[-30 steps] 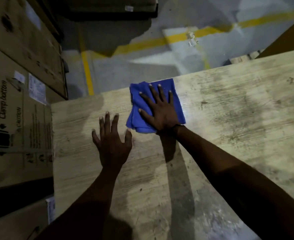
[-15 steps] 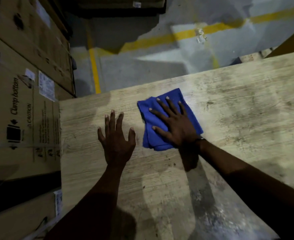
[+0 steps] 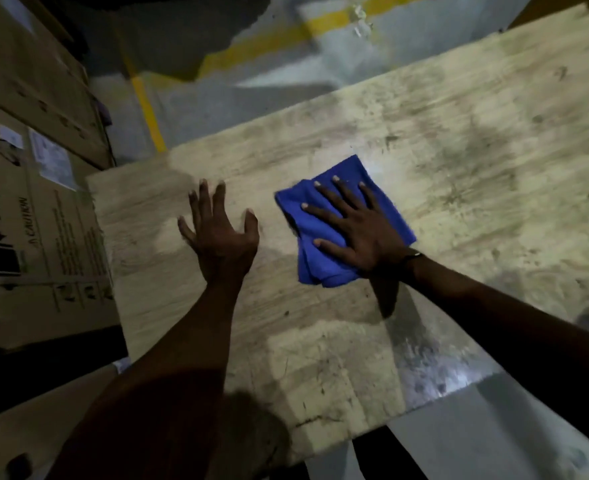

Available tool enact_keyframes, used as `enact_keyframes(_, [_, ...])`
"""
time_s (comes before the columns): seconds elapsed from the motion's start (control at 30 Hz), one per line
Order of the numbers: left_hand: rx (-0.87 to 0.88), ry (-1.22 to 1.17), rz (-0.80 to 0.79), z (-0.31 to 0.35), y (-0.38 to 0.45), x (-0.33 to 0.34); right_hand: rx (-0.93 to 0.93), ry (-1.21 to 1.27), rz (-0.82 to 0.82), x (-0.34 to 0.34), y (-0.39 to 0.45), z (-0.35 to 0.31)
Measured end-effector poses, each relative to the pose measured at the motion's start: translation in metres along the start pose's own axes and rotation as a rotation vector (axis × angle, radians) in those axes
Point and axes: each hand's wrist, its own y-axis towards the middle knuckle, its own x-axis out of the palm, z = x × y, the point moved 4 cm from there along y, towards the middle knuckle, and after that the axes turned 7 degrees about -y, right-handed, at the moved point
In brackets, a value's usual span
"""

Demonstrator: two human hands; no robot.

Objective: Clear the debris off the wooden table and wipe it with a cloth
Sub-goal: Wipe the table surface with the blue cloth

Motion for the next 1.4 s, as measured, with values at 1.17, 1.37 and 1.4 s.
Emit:
enact_keyframes(1.17, [-0.102,-0.038,-0.041,-0.14,-0.028,-0.069,0.754,0.027,0.097,0.033,-0.074,-0.173])
enact_keyframes(1.37, [-0.032,-0.046,0.04,-0.151,-0.015,-0.067,0.553,0.044,0.125,0.04,0.036,-0.165])
enact_keyframes(1.4, [-0.027,-0.06,0.048,-0.15,-0.015,-0.066,0.519,0.04,0.125,0.041,0.052,-0.164])
